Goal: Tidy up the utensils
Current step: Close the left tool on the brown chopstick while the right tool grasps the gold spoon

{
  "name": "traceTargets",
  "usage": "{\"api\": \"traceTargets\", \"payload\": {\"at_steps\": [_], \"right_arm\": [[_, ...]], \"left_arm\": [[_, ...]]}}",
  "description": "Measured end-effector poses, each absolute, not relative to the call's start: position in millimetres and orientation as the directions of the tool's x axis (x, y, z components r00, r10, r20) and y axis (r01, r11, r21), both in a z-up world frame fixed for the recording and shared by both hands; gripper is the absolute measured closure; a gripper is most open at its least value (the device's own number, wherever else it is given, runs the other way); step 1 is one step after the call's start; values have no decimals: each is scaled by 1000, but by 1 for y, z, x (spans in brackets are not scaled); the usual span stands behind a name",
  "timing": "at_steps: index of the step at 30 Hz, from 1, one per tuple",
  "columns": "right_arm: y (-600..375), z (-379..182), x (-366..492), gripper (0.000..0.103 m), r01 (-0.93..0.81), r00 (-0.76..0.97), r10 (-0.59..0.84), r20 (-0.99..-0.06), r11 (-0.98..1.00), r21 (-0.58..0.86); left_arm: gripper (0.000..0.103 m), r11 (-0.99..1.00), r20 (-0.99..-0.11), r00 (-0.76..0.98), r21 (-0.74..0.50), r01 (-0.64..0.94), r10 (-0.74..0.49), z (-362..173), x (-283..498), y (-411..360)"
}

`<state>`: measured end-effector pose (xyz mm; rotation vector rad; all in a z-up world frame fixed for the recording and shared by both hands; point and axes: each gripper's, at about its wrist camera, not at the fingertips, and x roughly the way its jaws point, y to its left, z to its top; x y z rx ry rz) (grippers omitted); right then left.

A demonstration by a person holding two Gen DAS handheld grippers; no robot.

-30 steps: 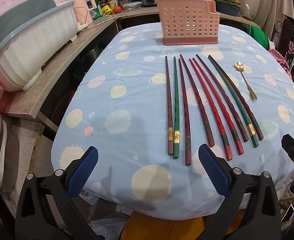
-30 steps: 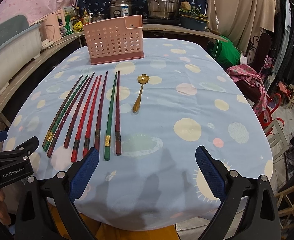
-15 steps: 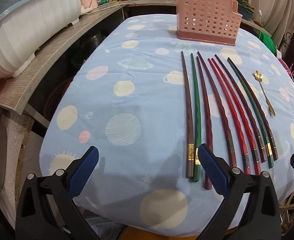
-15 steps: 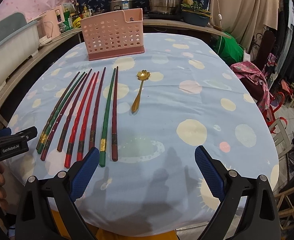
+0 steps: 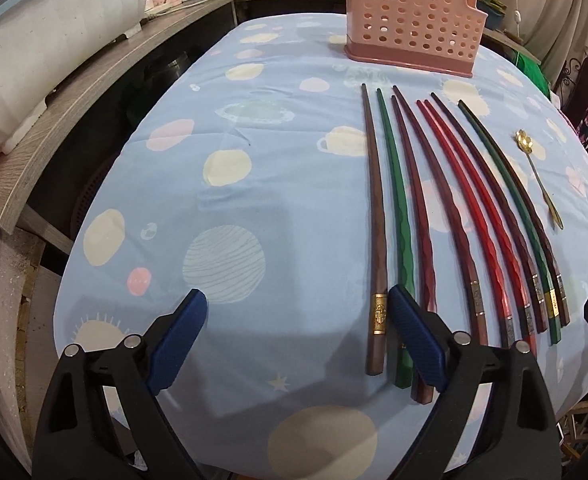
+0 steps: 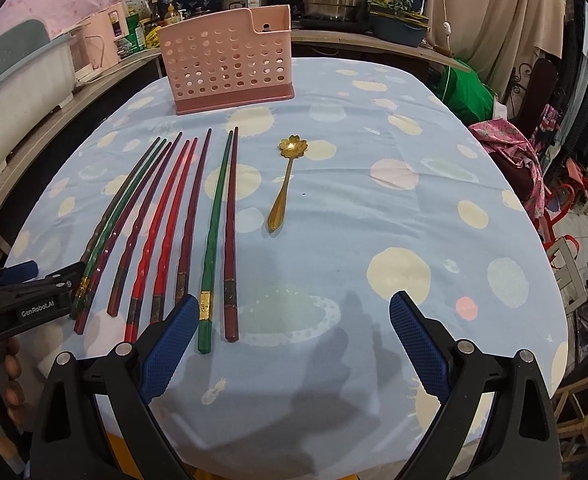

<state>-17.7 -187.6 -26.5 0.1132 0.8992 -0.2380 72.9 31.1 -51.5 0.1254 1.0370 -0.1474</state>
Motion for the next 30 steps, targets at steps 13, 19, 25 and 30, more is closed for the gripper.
{"api": "traceTargets", "payload": {"at_steps": [13,19,25,30], "right_arm": [[-210,-36,34,53,255,600,-91,-795,963,83],[-213,-46,56,74,251,588,-51,-807,960,122],[-208,-48,57,92,241,599,-78,-797,967,87],[-210,-48,52,92,245,607,-62,-792,963,112]], "left_arm": [[71,985,-859,505,13,175,-78,-46,80,46],[72,985,-857,510,19,173,-73,-46,80,44],[72,985,-857,510,17,174,-75,-47,80,44],[78,983,-859,505,8,183,-87,-46,79,44]]}}
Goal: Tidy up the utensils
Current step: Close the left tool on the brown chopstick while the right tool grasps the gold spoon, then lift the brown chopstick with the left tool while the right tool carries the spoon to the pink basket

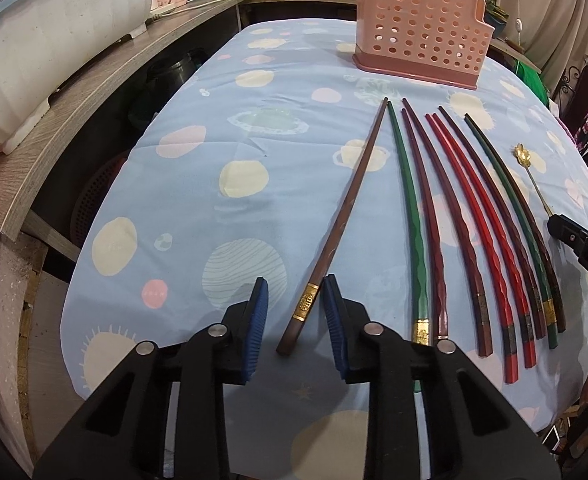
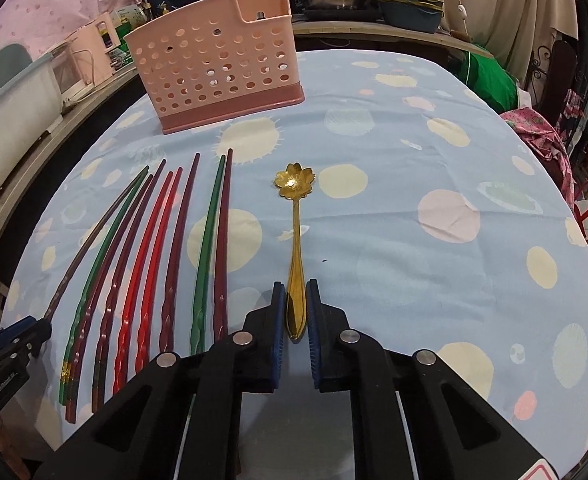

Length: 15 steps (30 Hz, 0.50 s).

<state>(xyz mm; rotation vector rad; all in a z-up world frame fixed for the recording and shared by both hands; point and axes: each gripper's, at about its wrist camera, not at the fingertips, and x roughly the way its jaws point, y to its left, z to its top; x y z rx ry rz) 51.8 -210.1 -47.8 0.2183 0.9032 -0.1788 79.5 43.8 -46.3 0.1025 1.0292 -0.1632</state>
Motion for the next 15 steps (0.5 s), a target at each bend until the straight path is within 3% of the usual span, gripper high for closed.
{"api": "traceTargets", "payload": {"at_steps": [3,15], "right_arm": [[-212,-47,45,92,252,610,-50,-791,958,134],[-216,-23,14,93,270,653,-61,-755,950,158]], "left_arm": [[88,981,-862,496,-5,193,-102,-45,78,42],[96,975,-839,521,-45,217,-155,-25,62,44]]}}
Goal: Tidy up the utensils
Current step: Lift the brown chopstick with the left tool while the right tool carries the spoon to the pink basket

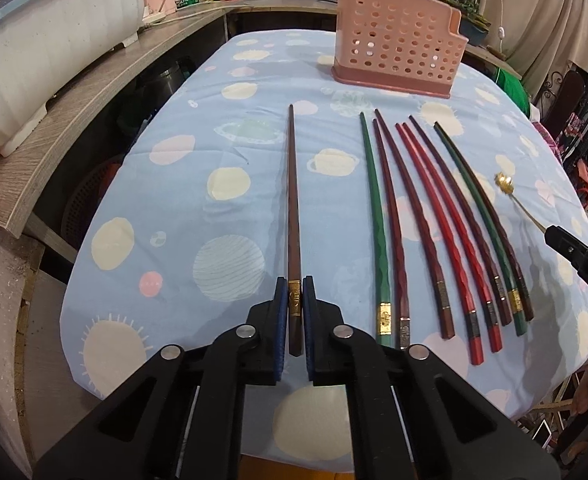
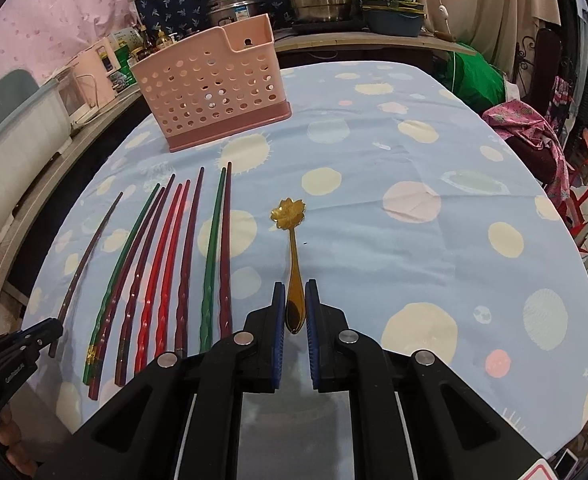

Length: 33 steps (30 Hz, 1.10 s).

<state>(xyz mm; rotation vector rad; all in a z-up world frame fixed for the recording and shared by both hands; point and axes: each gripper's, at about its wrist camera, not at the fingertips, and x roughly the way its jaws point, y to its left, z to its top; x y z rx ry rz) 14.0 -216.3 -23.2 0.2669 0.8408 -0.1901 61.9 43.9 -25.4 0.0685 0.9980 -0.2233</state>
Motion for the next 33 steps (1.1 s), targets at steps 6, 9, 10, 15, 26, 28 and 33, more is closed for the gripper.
{"api": "traceTargets", "payload": {"at_steps": [6,9,10,15,26,28,33], "right_arm": [[-217,-8,11,101,264,676,-56,-734,949,171],[-218,-4,12,101,261,683,-57,-728,950,170],[-218,-3,12,101,258,685,-54,-726,950,173],[-220,11,12,101,245,710,-50,-703,953,179],[-234,62,37,101,201,778,-52,-626,965,170],[-237,75,45,101,190,793,-47,-607,966,173],[-247,102,75,101,165,825,-29,-564,967,191]], "left_arm": [[96,974,-816,548,-73,214,-182,-7,62,50],[96,975,-802,568,-76,208,-183,3,65,54],[96,976,-799,572,-78,205,-184,6,66,55],[96,977,-777,601,-87,194,-188,24,72,59],[96,977,-695,693,-61,206,-190,90,112,53],[96,976,-680,706,-64,210,-197,105,124,51],[96,977,-622,760,-44,210,-191,148,156,44]]}}
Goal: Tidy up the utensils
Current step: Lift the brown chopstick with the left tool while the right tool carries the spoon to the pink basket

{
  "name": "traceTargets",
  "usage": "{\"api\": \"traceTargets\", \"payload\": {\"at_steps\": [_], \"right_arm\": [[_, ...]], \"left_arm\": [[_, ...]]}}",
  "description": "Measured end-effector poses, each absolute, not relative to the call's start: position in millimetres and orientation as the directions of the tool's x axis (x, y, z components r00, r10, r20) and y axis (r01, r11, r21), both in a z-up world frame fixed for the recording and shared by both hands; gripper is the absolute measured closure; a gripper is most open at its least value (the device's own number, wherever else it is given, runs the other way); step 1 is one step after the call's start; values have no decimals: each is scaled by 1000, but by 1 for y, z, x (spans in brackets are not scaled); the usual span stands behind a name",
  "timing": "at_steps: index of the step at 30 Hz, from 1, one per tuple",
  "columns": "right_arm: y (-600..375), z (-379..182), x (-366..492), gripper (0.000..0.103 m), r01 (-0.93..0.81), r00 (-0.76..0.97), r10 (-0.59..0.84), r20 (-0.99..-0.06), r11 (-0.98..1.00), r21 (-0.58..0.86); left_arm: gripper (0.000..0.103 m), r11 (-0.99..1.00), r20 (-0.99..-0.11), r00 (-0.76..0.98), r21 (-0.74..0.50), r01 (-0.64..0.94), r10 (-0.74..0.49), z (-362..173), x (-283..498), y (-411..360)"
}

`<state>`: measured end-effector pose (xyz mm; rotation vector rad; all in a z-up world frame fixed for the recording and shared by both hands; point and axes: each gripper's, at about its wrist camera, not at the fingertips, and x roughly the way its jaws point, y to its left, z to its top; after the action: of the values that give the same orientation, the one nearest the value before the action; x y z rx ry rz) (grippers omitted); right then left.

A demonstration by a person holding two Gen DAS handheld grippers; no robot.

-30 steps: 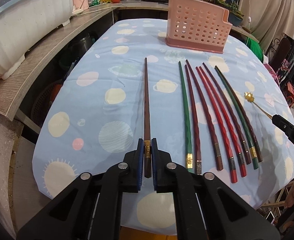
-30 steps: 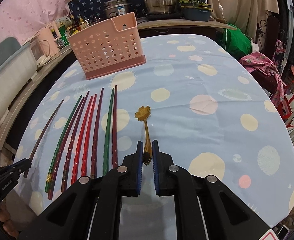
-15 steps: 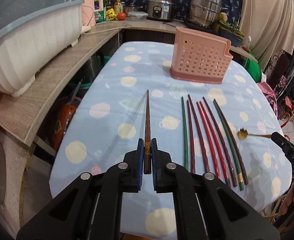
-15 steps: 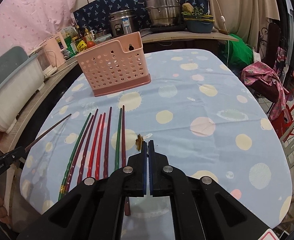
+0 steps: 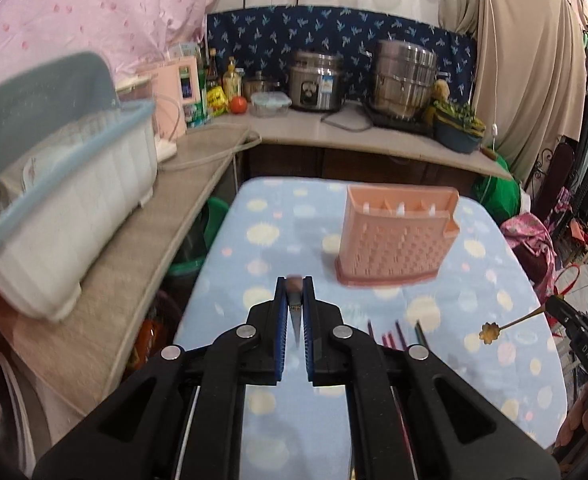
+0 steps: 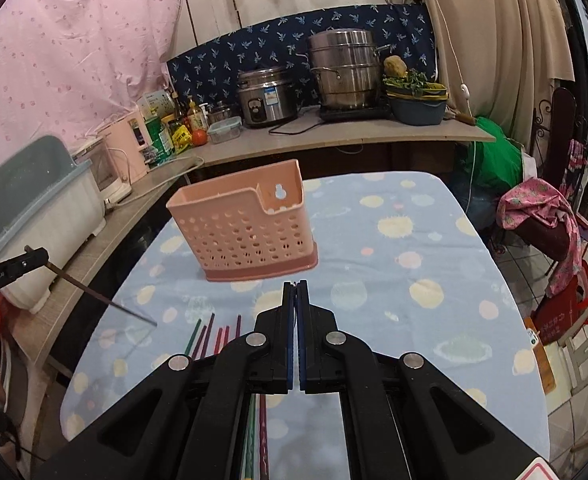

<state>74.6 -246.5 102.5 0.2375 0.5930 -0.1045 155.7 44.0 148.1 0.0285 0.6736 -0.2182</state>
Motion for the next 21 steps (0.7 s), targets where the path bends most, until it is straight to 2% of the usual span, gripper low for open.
{"api": "traceTargets", "payload": {"at_steps": [7,13,18,21], "right_arm": [[-264,133,128,101,151,850,-14,-526,964,219],[-277,153,177,101,145,860,-2,-511,960,241],[-285,148,214,101,136,845,33,-534,952,273],[-288,138,230,101,129,832,58,-551,947,294]], "left_arm": [[96,978,-536,821,-53,201,-198,208,195,33],[96,972,-394,889,-110,207,-234,275,216,18],[96,963,-316,911,-135,233,-265,298,230,-5],[96,961,-307,912,-137,242,-273,293,245,-22]]}}
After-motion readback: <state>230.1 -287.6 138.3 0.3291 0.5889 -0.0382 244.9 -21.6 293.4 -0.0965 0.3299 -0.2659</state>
